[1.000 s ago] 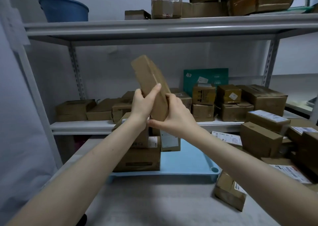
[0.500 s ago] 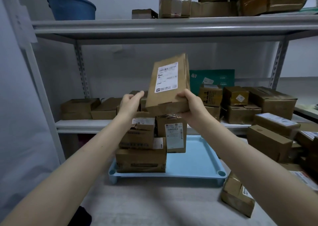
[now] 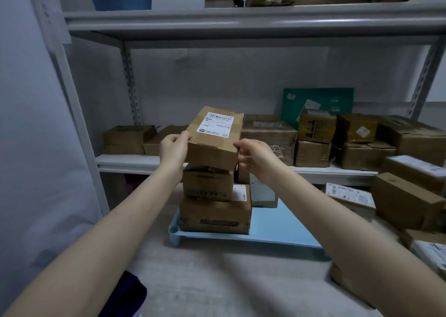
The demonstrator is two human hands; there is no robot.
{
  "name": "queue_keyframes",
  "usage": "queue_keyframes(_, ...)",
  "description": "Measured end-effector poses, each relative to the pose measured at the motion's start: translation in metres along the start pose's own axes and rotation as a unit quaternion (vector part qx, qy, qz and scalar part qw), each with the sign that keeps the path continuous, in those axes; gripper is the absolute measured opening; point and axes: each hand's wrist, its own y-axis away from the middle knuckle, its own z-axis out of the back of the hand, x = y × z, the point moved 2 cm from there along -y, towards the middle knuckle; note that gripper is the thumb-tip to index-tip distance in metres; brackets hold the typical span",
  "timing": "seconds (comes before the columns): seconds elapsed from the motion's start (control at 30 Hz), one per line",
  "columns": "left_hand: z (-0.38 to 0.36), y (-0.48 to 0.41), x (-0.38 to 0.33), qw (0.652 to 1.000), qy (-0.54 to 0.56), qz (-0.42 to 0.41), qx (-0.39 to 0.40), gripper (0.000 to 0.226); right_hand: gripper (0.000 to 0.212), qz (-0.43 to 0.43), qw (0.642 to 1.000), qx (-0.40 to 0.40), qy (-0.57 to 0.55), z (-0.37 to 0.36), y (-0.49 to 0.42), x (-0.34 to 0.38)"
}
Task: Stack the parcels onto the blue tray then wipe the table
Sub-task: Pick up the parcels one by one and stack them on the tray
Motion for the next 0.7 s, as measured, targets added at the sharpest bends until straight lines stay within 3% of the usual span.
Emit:
queue_keyframes(0.13,0.006,-0.003,0.010,1.000,-0.008,0.017,-0.015,0.012,0.025,0.035,0.997,-0.001,0.075,-0.001,-0.004,-0.008)
queue_keyframes(0.33,0.002,0.000,0.022,0.997,-0.054,0.043,0.023,0.029,0.033,0.049,0.993,-0.009,0.104,0.004,-0.003,-0.017)
queue_keyframes(0.6,-0.002,0.000,0.023,0.990,-0.139,0.009,0.031,0.033,0.042,0.098,0.982,-0.012,0.162,0.009,-0.007,-0.023)
queue_keyframes(0.7,-0.001,-0.003,0.021,0.986,-0.167,-0.011,0.008,0.046,0.037,0.122,0.973,-0.029,0.194,0.008,-0.003,-0.023)
